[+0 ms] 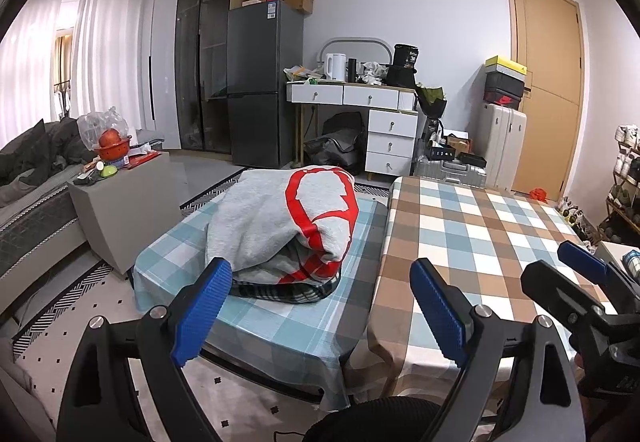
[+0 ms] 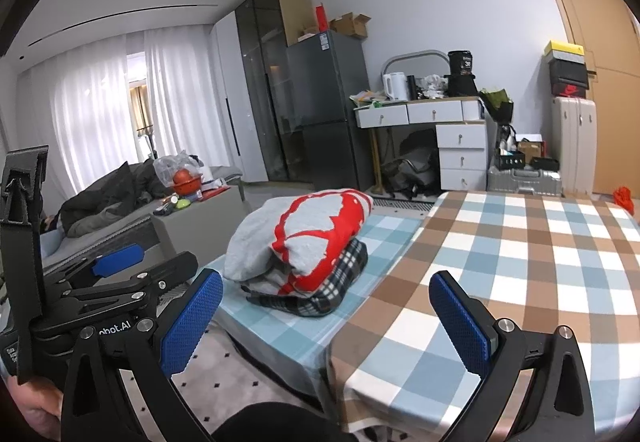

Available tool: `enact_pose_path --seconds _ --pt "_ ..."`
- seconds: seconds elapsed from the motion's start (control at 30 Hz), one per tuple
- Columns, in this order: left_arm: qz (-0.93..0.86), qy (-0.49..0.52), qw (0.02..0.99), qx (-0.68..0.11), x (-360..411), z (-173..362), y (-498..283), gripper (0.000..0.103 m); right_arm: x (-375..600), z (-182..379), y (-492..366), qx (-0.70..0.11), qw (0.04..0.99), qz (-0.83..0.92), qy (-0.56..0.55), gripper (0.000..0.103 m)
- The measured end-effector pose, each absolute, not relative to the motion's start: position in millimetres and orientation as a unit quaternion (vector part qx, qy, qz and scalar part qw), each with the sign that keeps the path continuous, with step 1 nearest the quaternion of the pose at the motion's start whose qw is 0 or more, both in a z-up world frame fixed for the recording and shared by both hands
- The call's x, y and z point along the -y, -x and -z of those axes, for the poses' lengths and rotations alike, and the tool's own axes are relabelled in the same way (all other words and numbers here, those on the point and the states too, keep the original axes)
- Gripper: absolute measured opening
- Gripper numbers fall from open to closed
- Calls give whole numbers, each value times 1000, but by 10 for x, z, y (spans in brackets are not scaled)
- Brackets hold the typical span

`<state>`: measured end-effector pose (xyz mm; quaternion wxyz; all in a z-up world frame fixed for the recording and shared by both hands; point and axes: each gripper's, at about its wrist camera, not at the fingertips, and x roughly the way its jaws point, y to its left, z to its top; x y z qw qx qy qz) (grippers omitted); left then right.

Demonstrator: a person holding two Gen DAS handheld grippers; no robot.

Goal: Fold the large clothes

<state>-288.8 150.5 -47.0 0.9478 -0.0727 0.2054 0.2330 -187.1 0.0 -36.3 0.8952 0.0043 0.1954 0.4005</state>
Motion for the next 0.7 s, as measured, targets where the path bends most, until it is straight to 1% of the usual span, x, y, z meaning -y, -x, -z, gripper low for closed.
enact_pose_path --seconds 0.7 --pt "-238 67 948 -199 -1478 457 2941 88 -23 359 1944 -196 893 -405 -10 103"
